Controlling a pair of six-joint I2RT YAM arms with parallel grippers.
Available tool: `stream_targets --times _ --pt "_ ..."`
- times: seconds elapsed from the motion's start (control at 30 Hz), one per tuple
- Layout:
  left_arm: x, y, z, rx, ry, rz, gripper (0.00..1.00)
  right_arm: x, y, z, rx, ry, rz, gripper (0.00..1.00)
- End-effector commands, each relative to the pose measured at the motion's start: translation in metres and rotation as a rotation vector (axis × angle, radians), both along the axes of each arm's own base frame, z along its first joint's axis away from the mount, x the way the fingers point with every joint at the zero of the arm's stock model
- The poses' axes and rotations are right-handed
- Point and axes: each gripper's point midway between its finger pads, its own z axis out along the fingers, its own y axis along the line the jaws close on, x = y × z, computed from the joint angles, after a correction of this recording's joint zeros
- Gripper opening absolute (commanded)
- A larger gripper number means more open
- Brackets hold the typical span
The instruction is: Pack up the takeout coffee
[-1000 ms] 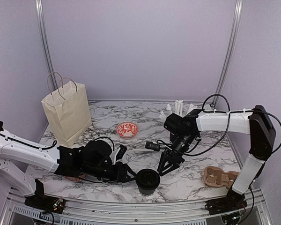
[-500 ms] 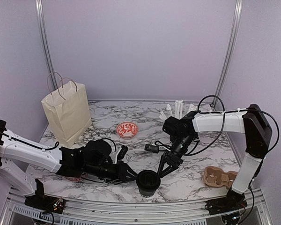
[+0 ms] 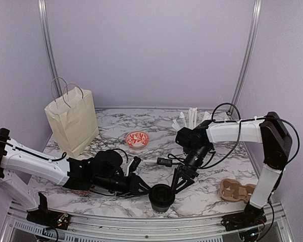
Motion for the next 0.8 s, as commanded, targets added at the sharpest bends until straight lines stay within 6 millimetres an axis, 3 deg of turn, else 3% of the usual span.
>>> stream_targets --times 0.0,0.5,0.77 --pt "-0.015 0.042 -0.066 0.271 0.07 0.002 0.25 -0.002 0.01 -0.003 0.036 -0.02 0.032 0.6" --pt "-0.015 0.043 -0.062 0.274 0.047 0.005 0.25 -0.016 0.01 0.002 0.054 -0.051 0.088 0.7" --pt "-0.017 0.036 -0.053 0.253 0.026 -0.014 0.25 -0.013 0.01 -0.004 0.018 -0.074 0.076 0.71"
